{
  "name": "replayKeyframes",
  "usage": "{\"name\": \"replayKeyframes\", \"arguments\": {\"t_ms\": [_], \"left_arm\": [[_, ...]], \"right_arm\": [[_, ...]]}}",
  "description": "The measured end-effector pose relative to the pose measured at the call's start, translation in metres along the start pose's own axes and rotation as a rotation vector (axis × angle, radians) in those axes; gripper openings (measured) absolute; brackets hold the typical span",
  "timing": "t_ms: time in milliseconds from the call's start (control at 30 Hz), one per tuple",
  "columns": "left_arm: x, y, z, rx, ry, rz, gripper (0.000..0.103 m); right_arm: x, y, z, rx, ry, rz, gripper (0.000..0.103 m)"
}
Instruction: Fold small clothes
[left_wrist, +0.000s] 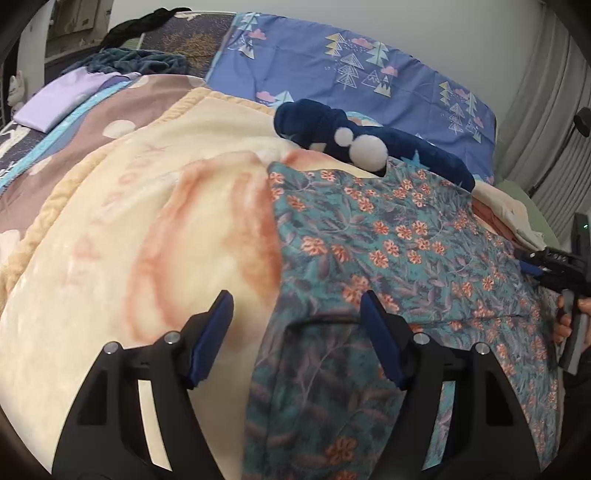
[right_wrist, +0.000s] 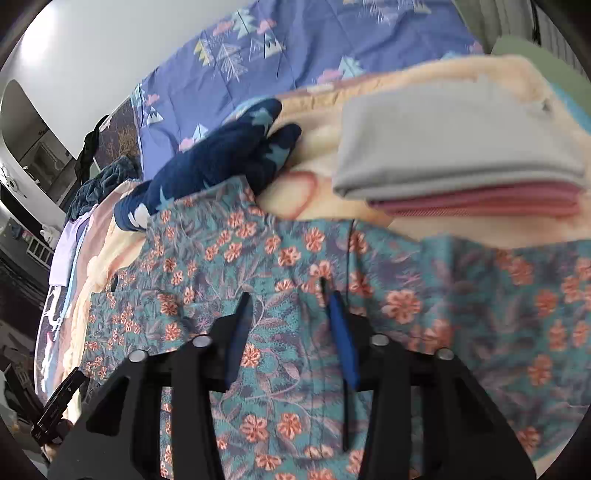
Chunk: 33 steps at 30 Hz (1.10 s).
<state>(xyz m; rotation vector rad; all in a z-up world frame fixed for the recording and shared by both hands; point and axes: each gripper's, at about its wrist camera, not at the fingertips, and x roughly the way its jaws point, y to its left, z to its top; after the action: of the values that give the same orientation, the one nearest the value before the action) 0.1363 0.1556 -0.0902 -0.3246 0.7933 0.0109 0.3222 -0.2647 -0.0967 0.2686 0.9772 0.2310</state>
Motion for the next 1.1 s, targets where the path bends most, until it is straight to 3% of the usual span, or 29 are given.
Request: {"name": "replayKeyframes", "arguments": {"t_ms": [67,100,133,200,267,300,333,433,500,567,600,700,767,833,900,933,1000,1100], "left_arm": [[0.006,0.003,0.010,-0.023,0.020,-0.072,0.080],[0.010,0.004,0.017,-0.039,0.028,-0.104,0.080],[0.017,0.006,0.025,-0.062,0.034,-0.110,0.080],[0.037,0.008,0.043,-0.079,0.056,-0.090,0.079],[0.058,0.009,0.055,-0.072,0.078,-0.058,0.049],[0.067,0.008,0.060,-0.065,0.098,-0.052,0.011],[0.073,0.008,0.065,-0.065,0.113,-0.059,0.004],[0.047,0.006,0.073,-0.058,-0.017,-0.105,0.003],[0.036,0.009,0.075,-0.037,-0.076,-0.069,0.003],[0.041,0.015,0.073,-0.006,-0.062,-0.022,0.005],[0.045,0.016,0.070,0.018,-0.048,0.007,0.009],[0.044,0.015,0.060,0.086,-0.049,0.116,0.039],[0.026,0.011,0.058,0.083,-0.098,0.100,0.040],[0.005,-0.005,0.053,0.122,-0.130,0.019,0.040],[-0.003,-0.025,0.041,0.200,-0.118,-0.022,0.043],[0.006,-0.037,0.031,0.262,-0.065,0.002,0.049],[0.044,-0.049,0.005,0.377,0.075,0.149,0.054],[0.048,-0.055,-0.005,0.414,0.056,0.199,0.054]], "right_arm": [[0.012,-0.001,0.000,0.006,0.025,-0.011,0.038],[0.014,0.002,0.000,-0.013,0.021,-0.025,0.028],[0.015,0.006,0.000,-0.039,0.009,-0.052,0.004],[0.009,0.008,0.000,-0.040,-0.030,-0.061,0.005],[0.002,0.005,0.000,-0.012,-0.058,-0.044,0.005],[-0.002,0.004,0.000,-0.007,-0.070,-0.041,0.005],[-0.007,0.004,0.000,-0.011,-0.084,-0.042,0.005],[-0.018,0.002,-0.002,-0.030,-0.120,-0.026,0.006],[-0.024,-0.002,-0.003,-0.035,-0.162,-0.014,0.008],[-0.023,-0.009,-0.003,-0.016,-0.179,-0.070,0.039],[-0.021,-0.013,-0.003,0.001,-0.172,-0.084,0.039],[-0.022,-0.017,-0.012,0.044,-0.140,-0.026,0.039],[-0.028,-0.003,-0.024,-0.034,-0.129,0.030,0.039],[-0.029,0.015,-0.036,-0.124,-0.100,0.076,0.039],[-0.018,0.026,-0.048,-0.173,-0.032,0.023,0.038],[-0.003,0.028,-0.053,-0.199,0.021,-0.060,0.036],[0.008,0.031,-0.063,-0.255,0.000,-0.118,0.036],[-0.003,0.039,-0.071,-0.286,-0.034,-0.150,0.041]]}}
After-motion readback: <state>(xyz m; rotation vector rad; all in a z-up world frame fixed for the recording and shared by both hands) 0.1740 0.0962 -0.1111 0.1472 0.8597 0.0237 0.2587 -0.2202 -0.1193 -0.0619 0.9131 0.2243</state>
